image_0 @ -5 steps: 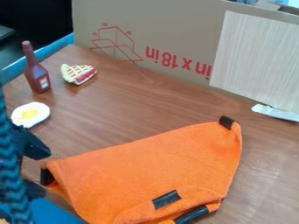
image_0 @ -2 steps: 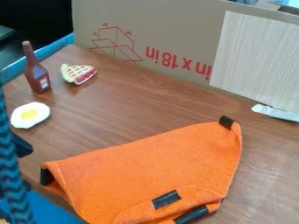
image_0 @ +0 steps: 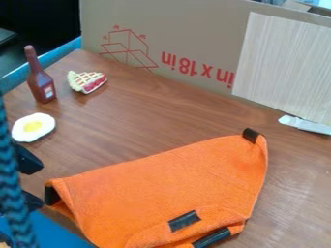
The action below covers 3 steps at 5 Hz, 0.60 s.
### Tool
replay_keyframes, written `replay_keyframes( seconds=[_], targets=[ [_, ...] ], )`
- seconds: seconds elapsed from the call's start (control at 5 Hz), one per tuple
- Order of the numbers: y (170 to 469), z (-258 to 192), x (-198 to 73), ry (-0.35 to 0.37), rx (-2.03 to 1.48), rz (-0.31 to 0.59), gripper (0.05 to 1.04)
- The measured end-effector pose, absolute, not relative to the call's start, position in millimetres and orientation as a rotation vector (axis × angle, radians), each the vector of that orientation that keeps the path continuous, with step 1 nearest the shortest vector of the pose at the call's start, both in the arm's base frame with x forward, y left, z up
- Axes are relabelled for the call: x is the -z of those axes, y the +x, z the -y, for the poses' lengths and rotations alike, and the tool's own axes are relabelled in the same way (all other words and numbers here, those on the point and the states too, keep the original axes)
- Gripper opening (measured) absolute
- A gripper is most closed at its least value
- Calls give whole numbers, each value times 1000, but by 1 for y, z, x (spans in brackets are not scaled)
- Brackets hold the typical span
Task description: Fold the cloth from left bottom to right top
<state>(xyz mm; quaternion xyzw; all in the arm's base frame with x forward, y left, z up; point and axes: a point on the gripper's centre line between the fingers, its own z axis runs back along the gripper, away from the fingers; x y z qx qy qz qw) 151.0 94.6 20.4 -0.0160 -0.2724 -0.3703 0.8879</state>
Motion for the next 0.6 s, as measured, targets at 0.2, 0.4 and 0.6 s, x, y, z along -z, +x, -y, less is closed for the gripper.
replay_keyframes(
  seconds=[0.2, 0.4, 0.6],
  targets=[
    [173, -76, -27, -102, 746, 564, 963],
    [188, -69, -39, -98, 723, 586, 684],
    [190, -72, -35, -75, 721, 574, 376]
  ],
)
